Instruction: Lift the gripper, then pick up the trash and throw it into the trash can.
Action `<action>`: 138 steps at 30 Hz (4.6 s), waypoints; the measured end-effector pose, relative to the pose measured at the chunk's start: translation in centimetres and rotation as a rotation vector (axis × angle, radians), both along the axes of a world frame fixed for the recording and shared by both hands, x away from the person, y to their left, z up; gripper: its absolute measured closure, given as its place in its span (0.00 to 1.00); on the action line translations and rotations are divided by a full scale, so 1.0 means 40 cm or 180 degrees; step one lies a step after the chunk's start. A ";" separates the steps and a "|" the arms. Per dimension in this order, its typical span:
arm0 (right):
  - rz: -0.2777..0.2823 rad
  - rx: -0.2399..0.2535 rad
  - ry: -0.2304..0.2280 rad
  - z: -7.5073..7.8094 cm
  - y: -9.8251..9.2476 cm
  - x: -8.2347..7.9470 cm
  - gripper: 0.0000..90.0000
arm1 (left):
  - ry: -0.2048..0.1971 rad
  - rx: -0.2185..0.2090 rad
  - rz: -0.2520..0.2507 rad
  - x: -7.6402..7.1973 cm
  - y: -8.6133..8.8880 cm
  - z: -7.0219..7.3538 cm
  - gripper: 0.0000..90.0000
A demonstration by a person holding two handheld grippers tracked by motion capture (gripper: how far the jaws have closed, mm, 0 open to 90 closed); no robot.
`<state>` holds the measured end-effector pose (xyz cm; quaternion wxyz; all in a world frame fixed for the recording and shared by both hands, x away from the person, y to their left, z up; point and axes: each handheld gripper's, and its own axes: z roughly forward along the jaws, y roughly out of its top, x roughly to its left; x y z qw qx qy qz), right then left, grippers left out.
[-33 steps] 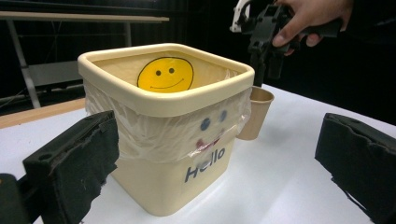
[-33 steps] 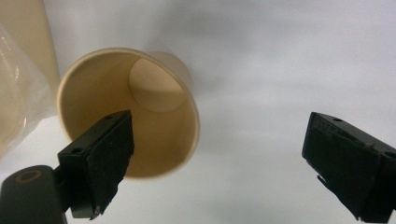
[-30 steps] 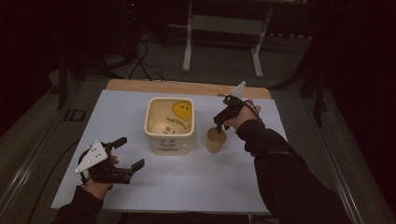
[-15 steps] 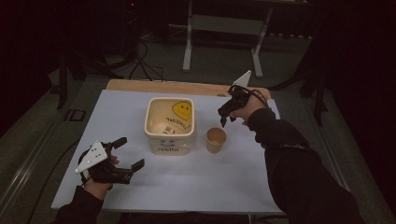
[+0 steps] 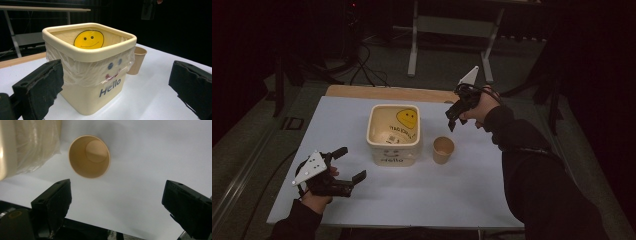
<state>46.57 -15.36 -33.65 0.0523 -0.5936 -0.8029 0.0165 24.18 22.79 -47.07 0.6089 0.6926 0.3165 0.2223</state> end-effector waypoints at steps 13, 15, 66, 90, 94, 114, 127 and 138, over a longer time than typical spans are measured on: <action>0.0630 -0.0004 0.0072 -0.006 0.015 -0.003 0.10 | 0.0006 0.0006 -0.0004 0.000 0.000 -0.001 0.01; 0.0816 -0.0004 0.0113 -0.010 0.018 -0.006 0.10 | 0.0003 0.0003 -0.0003 0.000 0.001 -0.001 0.01; 0.3952 0.0458 -0.0406 -0.050 0.096 -0.054 0.10 | 0.0004 0.0054 -0.0059 -0.004 0.002 -0.002 0.01; 0.4015 0.0437 -0.0371 -0.153 0.106 -0.029 0.10 | 0.0032 0.0032 -0.0112 -0.005 0.001 -0.004 0.01; 0.4024 0.0418 -0.0387 -0.163 0.106 -0.030 0.10 | 0.0024 0.0021 -0.0116 -0.006 0.002 -0.002 0.01; 0.4003 0.0420 -0.0291 -0.249 0.111 -0.030 0.10 | 0.0052 0.0020 -0.0137 -0.004 0.004 -0.004 0.01; 0.3967 0.0227 -0.0430 -0.283 0.126 -0.036 0.19 | 0.0060 0.0016 -0.0172 -0.004 0.003 -0.005 0.01; 0.3937 0.0076 -0.0596 -0.275 0.133 -0.047 0.25 | 0.0064 0.0043 -0.0189 -0.004 0.000 -0.006 0.01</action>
